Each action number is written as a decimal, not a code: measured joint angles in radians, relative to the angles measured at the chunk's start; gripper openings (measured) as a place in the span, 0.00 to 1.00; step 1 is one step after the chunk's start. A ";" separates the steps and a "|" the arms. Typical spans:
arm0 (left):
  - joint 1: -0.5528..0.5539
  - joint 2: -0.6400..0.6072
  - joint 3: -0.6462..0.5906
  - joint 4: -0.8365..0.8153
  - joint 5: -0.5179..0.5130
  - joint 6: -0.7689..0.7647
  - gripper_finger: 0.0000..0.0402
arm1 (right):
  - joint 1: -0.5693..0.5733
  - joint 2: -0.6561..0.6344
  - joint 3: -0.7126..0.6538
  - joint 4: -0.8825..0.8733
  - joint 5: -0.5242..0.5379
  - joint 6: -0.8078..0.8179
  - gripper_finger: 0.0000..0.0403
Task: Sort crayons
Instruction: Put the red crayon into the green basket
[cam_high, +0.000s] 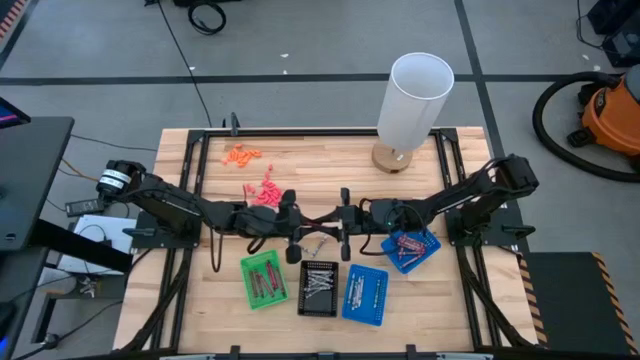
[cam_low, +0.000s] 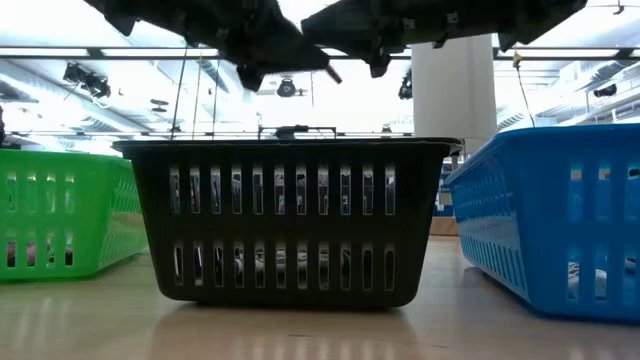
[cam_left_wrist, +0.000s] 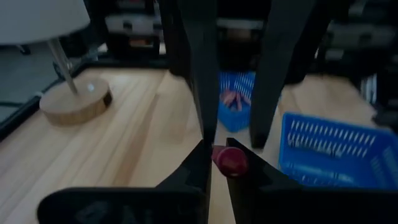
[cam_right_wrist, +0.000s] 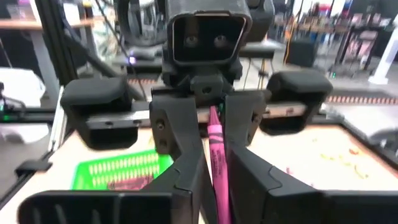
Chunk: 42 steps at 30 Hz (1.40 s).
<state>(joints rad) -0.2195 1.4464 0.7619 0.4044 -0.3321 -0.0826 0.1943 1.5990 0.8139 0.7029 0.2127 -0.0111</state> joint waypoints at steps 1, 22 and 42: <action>0.000 0.000 0.000 -0.021 0.000 0.000 0.10 | 0.000 -0.012 0.000 -0.037 0.000 0.010 0.21; -0.156 -0.116 0.000 -0.401 0.058 -0.057 0.11 | 0.003 -0.082 0.000 -0.345 0.003 0.042 0.30; -0.333 -0.158 -0.001 -0.766 0.160 -0.082 0.11 | 0.003 -0.081 0.000 -0.364 0.005 0.042 0.30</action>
<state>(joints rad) -0.5525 1.2881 0.7612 -0.3614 -0.1718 -0.1647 0.1970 1.5181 0.8139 0.3393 0.2180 0.0311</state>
